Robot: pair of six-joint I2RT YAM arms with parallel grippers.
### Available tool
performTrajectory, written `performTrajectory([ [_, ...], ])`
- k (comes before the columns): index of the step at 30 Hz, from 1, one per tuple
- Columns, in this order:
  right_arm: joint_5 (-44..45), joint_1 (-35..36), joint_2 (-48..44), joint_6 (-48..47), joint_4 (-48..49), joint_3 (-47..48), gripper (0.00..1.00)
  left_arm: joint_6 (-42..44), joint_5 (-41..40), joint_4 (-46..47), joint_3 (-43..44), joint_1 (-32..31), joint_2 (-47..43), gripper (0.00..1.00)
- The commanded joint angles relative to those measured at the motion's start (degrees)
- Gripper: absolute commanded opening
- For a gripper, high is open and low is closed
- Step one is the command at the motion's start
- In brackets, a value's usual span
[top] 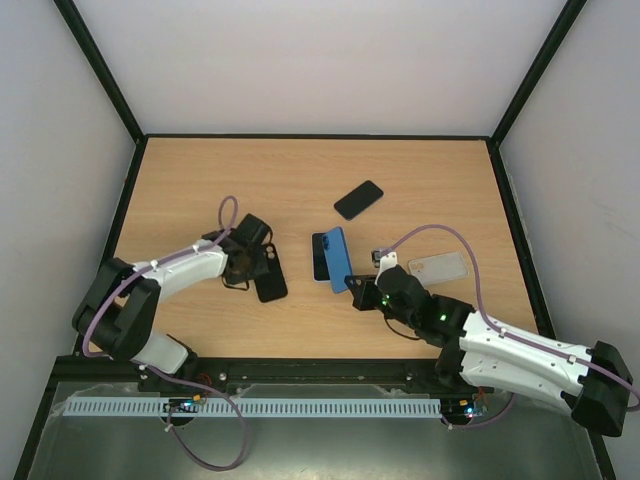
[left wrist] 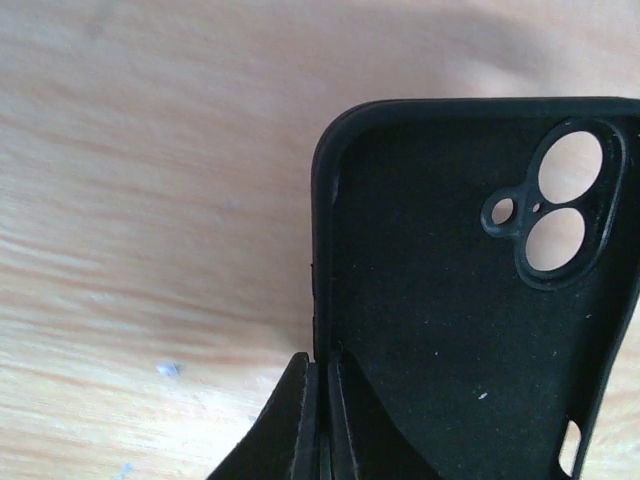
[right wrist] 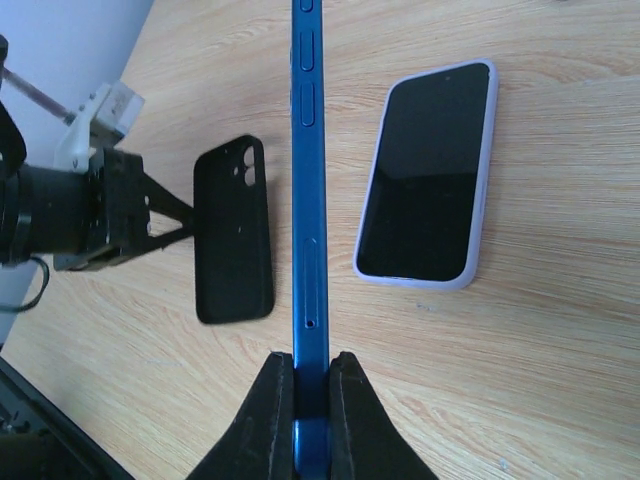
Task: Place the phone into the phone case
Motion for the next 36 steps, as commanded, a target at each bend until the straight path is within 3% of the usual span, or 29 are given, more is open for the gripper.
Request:
performTrajectory([
  [1, 2.0, 0.1, -0.8, -1.2, -0.5, 2.7, 0.02, -0.5, 0.6, 1.0, -2.4, -5.2, -0.7, 0.02],
  [6, 0.8, 0.1, 2.2, -0.8, -0.3, 4.3, 0.02, -3.7, 2.1, 3.1, -3.3, -9.5, 0.8, 0.02],
  [13, -1.1, 0.2, 5.9, 0.7, 0.8, 5.1, 0.02, -9.9, 10.8, 11.3, -6.6, -9.8, -1.1, 0.03],
  [20, -2.4, 0.2, 8.5, 1.9, 1.2, 6.6, 0.02, -12.5, 14.0, 14.6, -8.2, -9.2, -2.2, 0.18],
  [30, -3.4, 1.5, 13.2, 3.4, 2.4, 8.8, 0.02, -10.7, 19.8, 24.5, -16.4, -0.8, -9.0, 0.39],
  [36, -3.0, 3.2, 18.0, 2.8, 1.7, 11.5, 0.02, -8.4, 28.0, 32.2, -22.7, 6.7, -14.2, 0.42],
])
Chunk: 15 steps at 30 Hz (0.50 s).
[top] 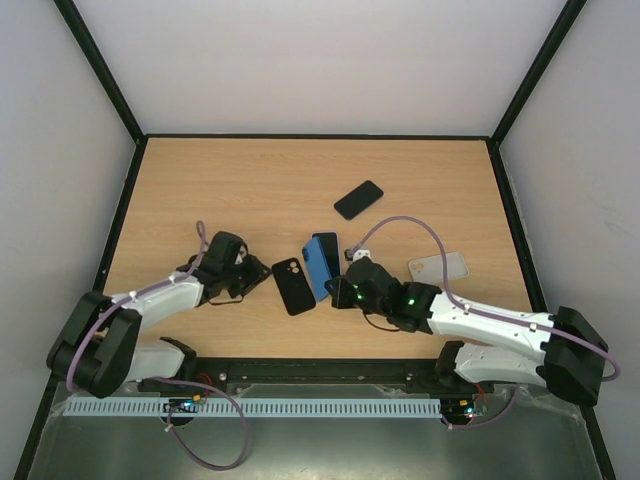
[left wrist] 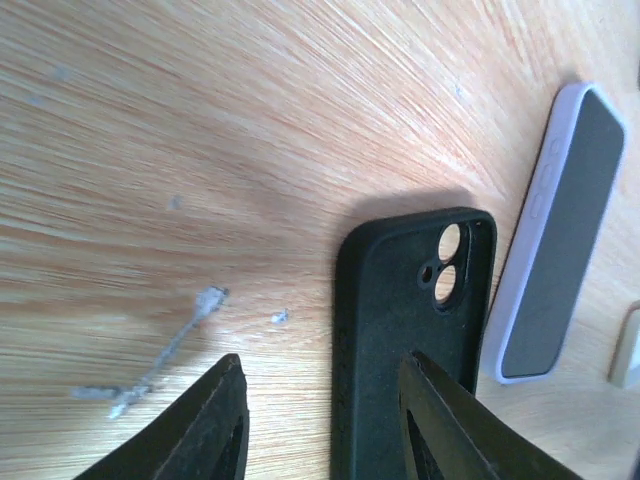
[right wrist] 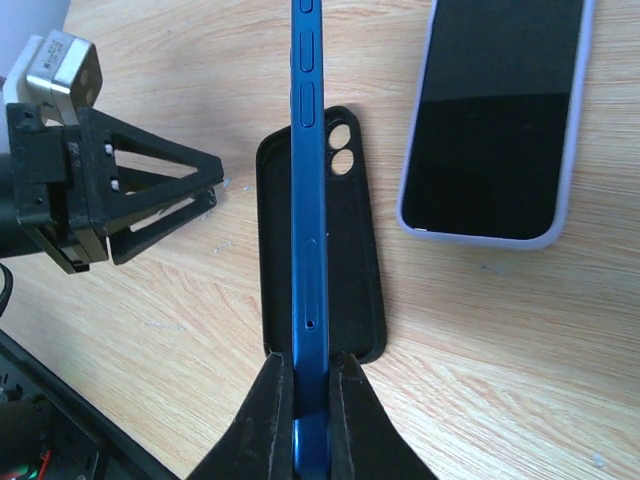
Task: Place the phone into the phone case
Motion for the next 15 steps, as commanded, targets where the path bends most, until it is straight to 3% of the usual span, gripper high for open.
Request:
performTrajectory([
  [1, 0.9, 1.5, 3.3, -0.3, 2.6, 4.0, 0.02, 2.3, 8.2, 8.4, -5.1, 4.6, -4.0, 0.43],
  [7, 2.4, 3.5, 9.1, -1.4, 0.9, 8.2, 0.02, 2.5, 14.1, 13.8, -10.0, 9.6, -7.9, 0.45],
  [15, 3.8, 4.9, 16.0, -2.0, -1.9, 12.0, 0.02, 3.5, 15.5, 13.4, -10.3, 10.2, -7.0, 0.45],
])
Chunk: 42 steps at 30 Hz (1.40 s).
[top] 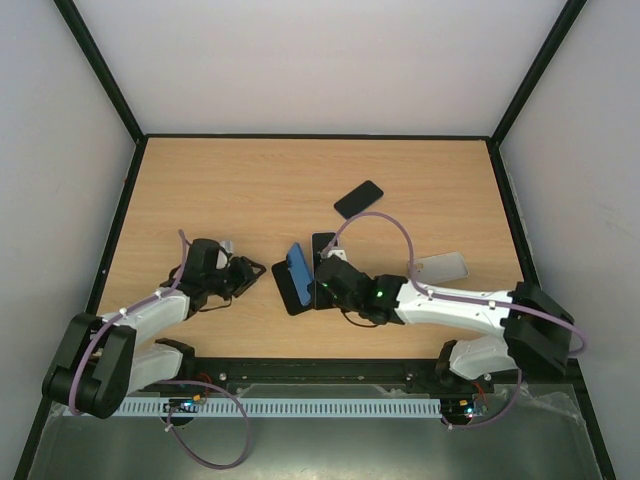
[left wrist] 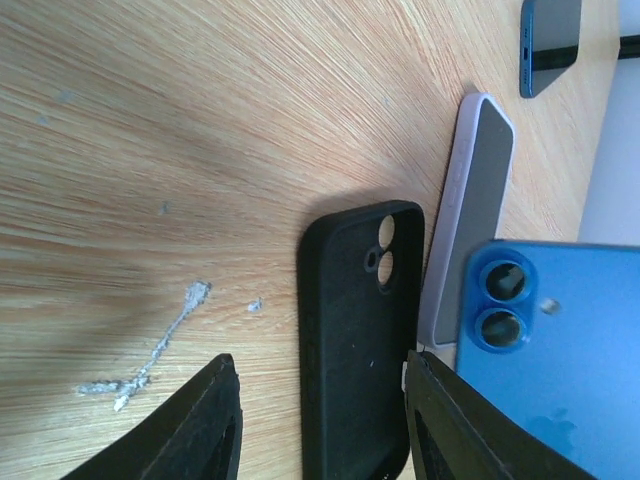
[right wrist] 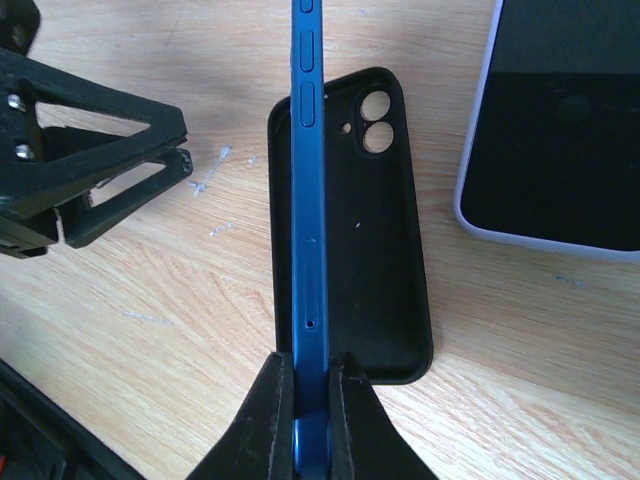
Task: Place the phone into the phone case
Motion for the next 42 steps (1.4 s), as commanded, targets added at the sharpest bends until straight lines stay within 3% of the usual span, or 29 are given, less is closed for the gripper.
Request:
performTrajectory([
  [1, 3.6, 1.4, 3.0, -1.3, -1.6, 3.7, 0.02, 1.4, 2.8, 1.6, -0.6, 0.3, 0.3, 0.45],
  [14, 11.0, 3.3, 9.2, -3.7, -8.2, 8.6, 0.02, 0.3, 4.0, 2.4, -0.4, 0.4, 1.6, 0.44],
  [28, 15.9, 9.3, 16.3, -5.2, -12.7, 15.3, 0.1, -0.2, 6.5, 1.1, 1.4, 0.3, 1.8, 0.42],
  [32, 15.7, 9.5, 16.9, -5.3, -12.4, 15.7, 0.17, 0.0, 6.8, -0.3, 2.2, 0.3, 0.4, 0.42],
  [42, 13.5, 9.6, 18.5, -5.5, -9.5, 16.0, 0.19, -2.9, 8.8, 3.1, 0.0, -1.3, -3.7, 0.46],
])
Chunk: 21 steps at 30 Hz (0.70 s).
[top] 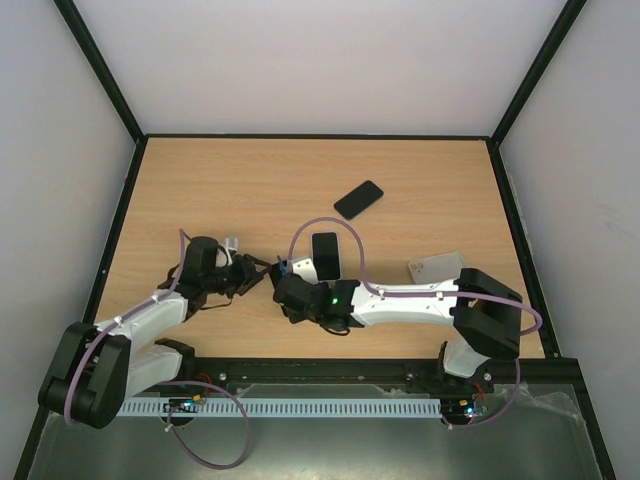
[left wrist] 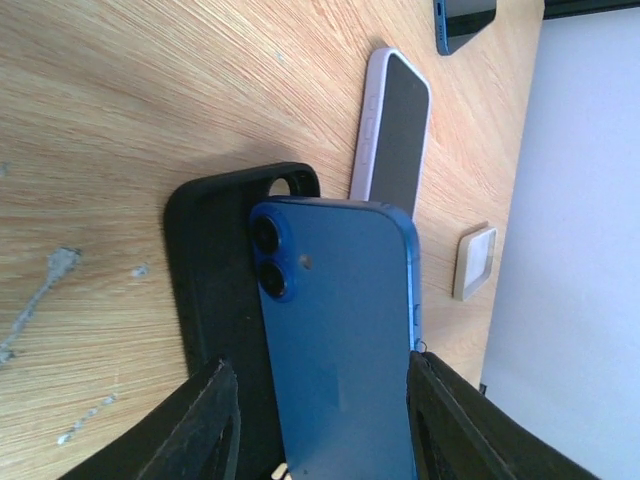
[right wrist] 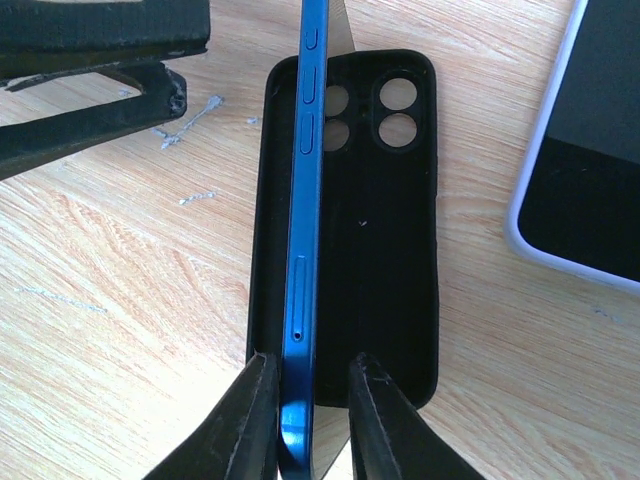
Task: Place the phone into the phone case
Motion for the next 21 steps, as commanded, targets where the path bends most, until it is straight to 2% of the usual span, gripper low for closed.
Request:
performTrajectory([
  [1, 0.3, 0.4, 2.6, -0.6, 0.7, 1.8, 0.2, -2.5, 2.6, 3.5, -1.0, -1.0, -1.1, 0.47],
  [7, -2.3, 0.4, 2.5, 0.3, 3.7, 0.9, 0.25, -4.8, 3.1, 8.0, -1.7, -3.2, -0.6, 0.48],
  [10, -2.5, 0.4, 2.2, 0.3, 4.2, 0.6, 0.24, -3.7, 2.5, 6.9, -0.9, -4.0, 0.1, 0.43],
  [13, -2.8, 0.4, 2.1, 0.7, 5.6, -0.5, 0.24, -1.9, -0.2, 3.1, 0.2, -5.0, 0.2, 0.42],
  [21, -5.3, 0.4, 2.2, 1.7, 8.6, -2.0, 0.24, -1.4, -4.3, 0.5, 0.0, -6.2, 1.0, 0.39],
])
